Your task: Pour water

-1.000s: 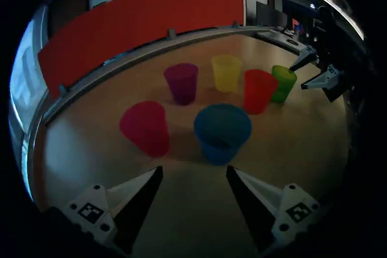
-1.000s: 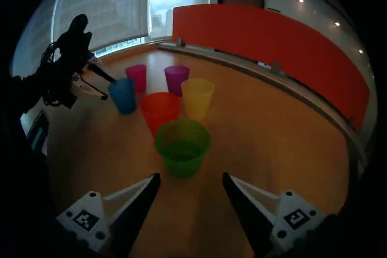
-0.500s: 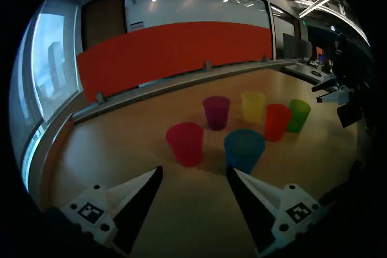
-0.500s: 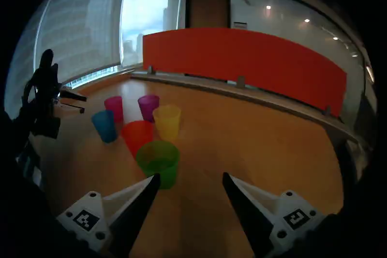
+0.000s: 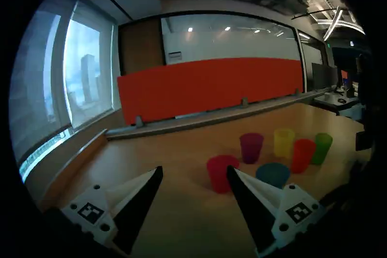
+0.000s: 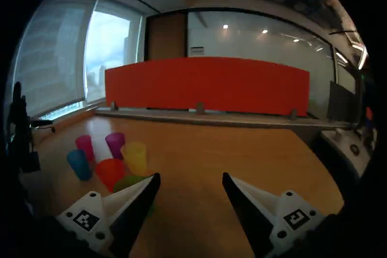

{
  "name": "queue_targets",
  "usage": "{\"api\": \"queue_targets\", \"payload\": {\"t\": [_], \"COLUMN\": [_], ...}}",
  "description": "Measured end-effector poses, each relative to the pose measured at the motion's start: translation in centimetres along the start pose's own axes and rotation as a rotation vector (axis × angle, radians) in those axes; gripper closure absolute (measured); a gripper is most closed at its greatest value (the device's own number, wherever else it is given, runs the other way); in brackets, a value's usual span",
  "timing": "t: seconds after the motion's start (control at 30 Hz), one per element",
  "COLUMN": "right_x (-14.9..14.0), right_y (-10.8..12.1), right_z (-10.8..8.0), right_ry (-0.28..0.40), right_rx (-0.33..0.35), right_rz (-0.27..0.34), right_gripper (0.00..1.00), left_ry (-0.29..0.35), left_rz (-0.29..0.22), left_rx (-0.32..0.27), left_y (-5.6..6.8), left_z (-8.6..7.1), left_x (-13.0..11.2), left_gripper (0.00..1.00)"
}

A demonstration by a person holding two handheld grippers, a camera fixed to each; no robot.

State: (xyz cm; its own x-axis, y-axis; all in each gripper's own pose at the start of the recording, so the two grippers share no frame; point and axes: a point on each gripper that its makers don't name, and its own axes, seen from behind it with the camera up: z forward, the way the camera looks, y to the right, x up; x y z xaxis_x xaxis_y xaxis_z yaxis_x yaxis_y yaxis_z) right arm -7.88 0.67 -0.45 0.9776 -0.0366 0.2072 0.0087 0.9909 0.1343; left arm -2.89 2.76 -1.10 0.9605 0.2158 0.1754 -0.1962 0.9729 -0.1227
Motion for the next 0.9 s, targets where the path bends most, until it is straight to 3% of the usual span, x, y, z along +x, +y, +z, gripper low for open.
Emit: {"api": "queue_targets", "payload": {"t": [0.2,0.37,0.5,0.7,0.9], "right_x": [1.8,3.1,3.8,4.0,4.4], "right_y": [1.5,2.1,2.4,1.5,1.2], "right_z": [-0.2,-0.5,-0.7,-0.5,-0.4], "right_ry": [0.105,0.174,0.212,0.231,0.243], "right_rx": [-0.099,-0.154,-0.197,-0.225,-0.254], "right_rz": [0.077,0.109,0.102,0.070,0.035], "right_gripper": [0.01,0.01,0.01,0.01,0.01], "left_ry": [0.076,0.097,0.119,0.135,0.152], "left_rz": [-0.061,-0.144,-0.178,-0.179,-0.146], "left_rx": [0.079,0.088,0.094,0.097,0.113], "left_y": [-1.6,-1.6,-1.6,-1.3,-1.2], "left_z": [-0.3,-0.1,0.0,0.3,0.4], "left_x": [1.5,1.2,1.4,1.7,2.0], "left_gripper": [0.02,0.02,0.02,0.02,0.02]}}
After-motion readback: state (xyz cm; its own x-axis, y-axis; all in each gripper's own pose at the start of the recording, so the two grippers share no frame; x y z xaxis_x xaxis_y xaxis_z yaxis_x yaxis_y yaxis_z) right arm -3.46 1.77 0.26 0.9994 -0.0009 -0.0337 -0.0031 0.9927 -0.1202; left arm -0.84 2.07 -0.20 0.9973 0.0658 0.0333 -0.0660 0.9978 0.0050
